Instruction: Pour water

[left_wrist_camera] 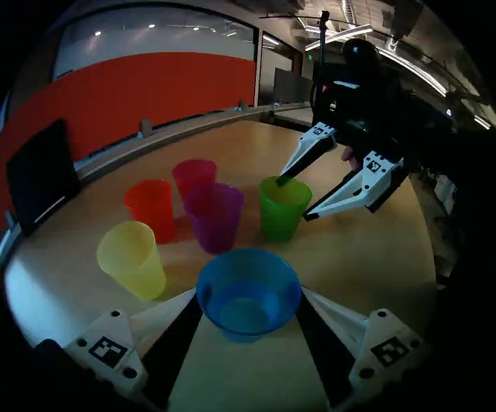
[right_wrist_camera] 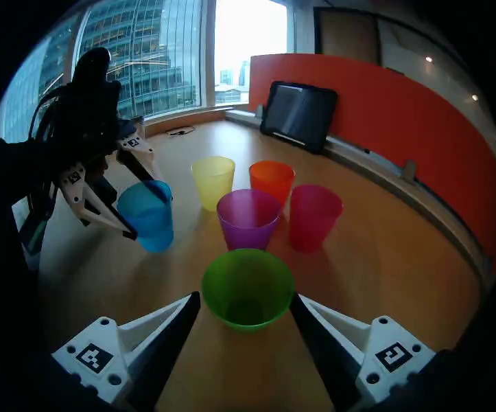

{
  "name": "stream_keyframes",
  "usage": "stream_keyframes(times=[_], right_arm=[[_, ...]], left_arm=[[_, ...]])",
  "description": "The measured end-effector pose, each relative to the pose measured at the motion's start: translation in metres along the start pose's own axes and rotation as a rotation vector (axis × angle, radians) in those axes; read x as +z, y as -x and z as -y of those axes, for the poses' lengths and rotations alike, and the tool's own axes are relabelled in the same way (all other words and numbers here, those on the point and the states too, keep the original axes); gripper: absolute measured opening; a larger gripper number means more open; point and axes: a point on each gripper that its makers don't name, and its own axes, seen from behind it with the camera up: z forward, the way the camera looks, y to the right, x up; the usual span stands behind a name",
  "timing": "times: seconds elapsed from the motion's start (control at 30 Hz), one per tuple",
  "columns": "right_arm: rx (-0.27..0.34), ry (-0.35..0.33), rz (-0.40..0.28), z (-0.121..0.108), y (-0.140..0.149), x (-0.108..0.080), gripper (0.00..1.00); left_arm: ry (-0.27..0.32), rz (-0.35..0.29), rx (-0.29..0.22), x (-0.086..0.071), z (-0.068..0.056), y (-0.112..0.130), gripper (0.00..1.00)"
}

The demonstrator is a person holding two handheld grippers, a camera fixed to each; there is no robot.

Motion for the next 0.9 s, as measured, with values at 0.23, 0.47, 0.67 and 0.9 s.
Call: stream_keyframes(times=[0.23,0.47,0.67,0.9], right_arm=[[0.005,0.0,-0.003,0.003,-0.003,0.012,1.0],[0.018,0.016,-0.009,0.002,-0.006,0.016,0.92],[0.029,0.018,-0.027,0.007,-0.01,0.012,0.92],[0.031,0.039,-0.079,0.009,-0.025,-0.002,0.92]], left_arm=[[-0.022,-0.02,-0.001,-0.012,0.005,-0.004,0.87],[-0.034,-0.037,-0.009,-0.022,0.008,-0.005,0.87],[-0.049,-0.058,-0.009,-0.029,0.009,-0.01,0.87],[-0.067,-0.1,-0.014,-0.04,0.007,-0.021,0.87]])
